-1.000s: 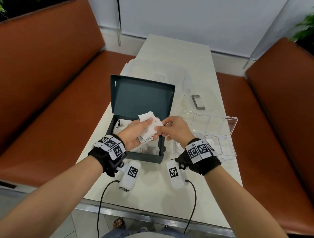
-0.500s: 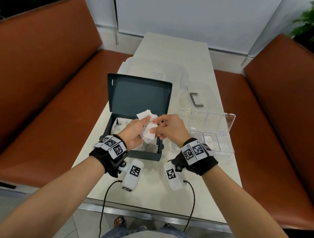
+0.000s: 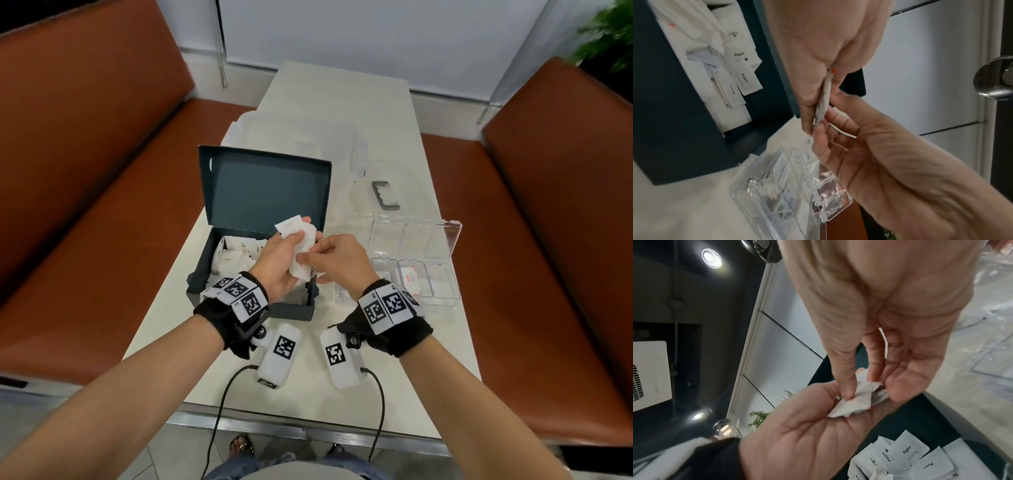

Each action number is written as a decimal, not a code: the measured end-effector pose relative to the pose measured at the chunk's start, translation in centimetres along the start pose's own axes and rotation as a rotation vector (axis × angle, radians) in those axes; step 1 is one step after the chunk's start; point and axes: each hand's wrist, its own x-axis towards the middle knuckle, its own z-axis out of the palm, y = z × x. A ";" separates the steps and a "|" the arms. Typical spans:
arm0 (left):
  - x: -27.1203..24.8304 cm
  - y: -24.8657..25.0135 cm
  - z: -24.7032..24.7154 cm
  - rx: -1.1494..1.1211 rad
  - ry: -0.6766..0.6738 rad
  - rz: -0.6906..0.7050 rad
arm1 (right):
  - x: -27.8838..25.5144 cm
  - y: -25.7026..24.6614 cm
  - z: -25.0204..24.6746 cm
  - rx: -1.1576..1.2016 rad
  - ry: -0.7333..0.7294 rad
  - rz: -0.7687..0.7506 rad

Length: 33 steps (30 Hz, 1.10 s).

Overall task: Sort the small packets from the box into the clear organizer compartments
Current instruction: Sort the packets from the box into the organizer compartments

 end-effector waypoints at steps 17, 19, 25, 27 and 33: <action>1.1 -2.7 5.3 -0.014 0.019 -0.085 | 0.1 2.8 -8.5 0.418 0.286 0.071; 0.8 -3.6 6.0 0.074 -0.066 -0.136 | 0.0 3.3 -9.4 0.475 0.326 0.081; 0.3 -6.6 8.9 0.227 -0.114 -0.067 | -0.5 4.8 -12.0 0.545 0.310 0.104; 0.5 -6.9 9.7 0.216 -0.047 -0.008 | -0.9 5.4 -12.9 0.489 0.260 0.074; 1.1 -7.1 11.3 0.241 0.044 0.079 | -1.6 6.7 -15.6 0.409 0.205 0.040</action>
